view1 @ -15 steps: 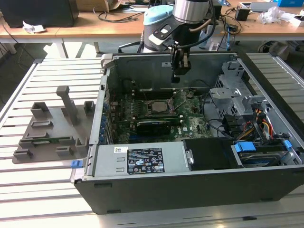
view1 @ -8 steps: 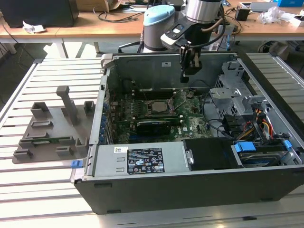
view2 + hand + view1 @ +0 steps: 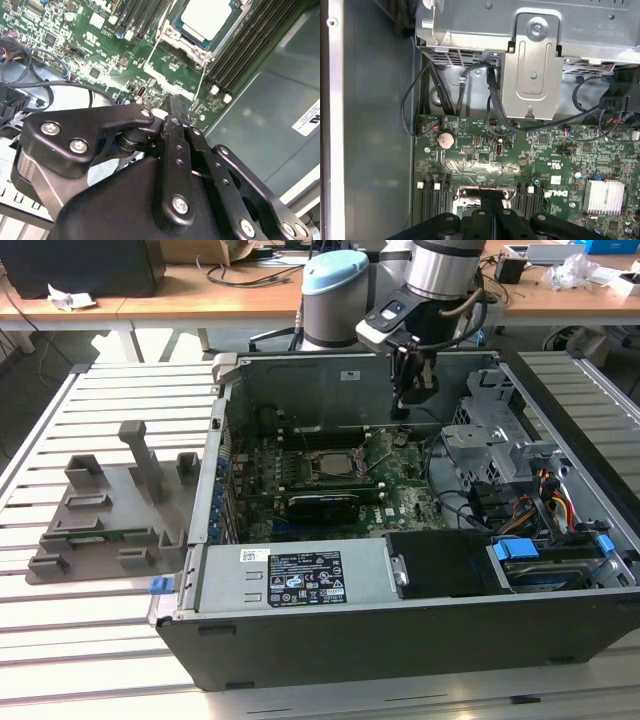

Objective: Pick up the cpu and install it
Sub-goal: 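Close the cpu cover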

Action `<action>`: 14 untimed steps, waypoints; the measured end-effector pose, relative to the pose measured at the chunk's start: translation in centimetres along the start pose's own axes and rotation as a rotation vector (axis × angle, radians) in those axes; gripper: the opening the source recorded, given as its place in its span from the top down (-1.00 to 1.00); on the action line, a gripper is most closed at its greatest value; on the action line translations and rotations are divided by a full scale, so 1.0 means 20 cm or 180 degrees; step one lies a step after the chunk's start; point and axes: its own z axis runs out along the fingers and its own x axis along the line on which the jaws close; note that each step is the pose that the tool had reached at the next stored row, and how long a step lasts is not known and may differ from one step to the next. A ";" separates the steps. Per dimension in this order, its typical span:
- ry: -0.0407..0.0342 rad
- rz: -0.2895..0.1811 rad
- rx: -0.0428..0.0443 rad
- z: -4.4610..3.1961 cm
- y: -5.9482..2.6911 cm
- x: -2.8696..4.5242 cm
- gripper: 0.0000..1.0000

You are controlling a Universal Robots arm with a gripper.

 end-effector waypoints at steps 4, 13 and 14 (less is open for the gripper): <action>-0.0022 -0.0190 -0.0004 0.051 0.039 0.000 0.79; -0.0033 -0.0217 -0.0004 0.114 0.079 -0.001 0.79; -0.0034 -0.0226 -0.0004 0.134 0.081 0.000 0.79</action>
